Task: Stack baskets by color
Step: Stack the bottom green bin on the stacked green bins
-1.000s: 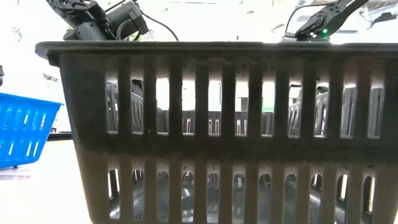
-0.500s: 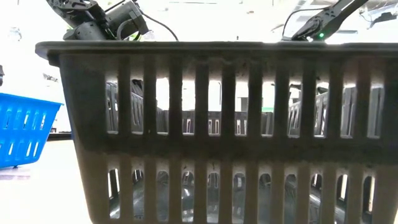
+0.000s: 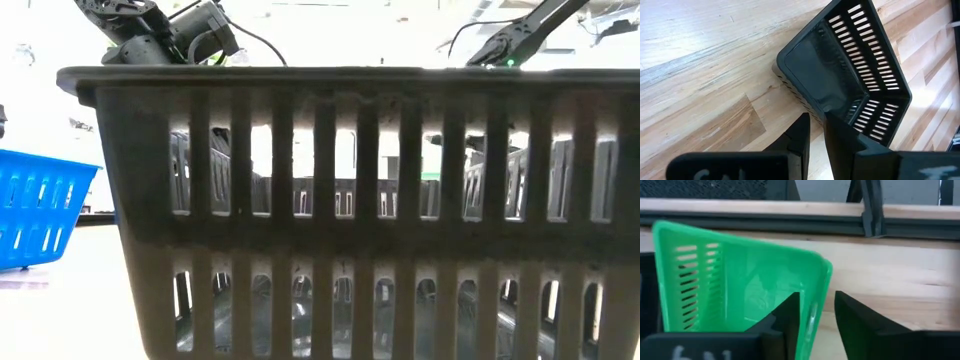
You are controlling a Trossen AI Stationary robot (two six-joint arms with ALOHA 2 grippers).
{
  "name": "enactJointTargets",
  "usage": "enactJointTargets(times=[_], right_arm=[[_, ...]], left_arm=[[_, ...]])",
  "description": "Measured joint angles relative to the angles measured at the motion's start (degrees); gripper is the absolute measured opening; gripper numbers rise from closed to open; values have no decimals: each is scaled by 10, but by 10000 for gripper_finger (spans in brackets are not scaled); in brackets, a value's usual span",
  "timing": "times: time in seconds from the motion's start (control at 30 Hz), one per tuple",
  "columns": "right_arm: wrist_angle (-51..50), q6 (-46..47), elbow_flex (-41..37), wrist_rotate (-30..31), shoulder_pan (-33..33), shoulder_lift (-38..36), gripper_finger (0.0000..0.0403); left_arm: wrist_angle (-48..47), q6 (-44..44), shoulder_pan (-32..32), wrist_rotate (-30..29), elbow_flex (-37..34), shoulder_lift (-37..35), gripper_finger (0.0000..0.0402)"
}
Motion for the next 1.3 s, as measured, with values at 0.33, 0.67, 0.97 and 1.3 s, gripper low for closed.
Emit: enactJointTargets(times=[0.33,0.67,0.97,1.3], right_arm=[[4,-10,0,-6,19,19,74],[-63,8,35,-20,9,-17,20],[-91,18,38,-49,9,-18,24],[-89,3,38,-81,1,1,21]], left_arm=[[0,-5,0,4,0,0,41],[0,-4,0,4,0,0,41],[0,0,0,5,0,0,41],[0,0,0,10,0,0,41]])
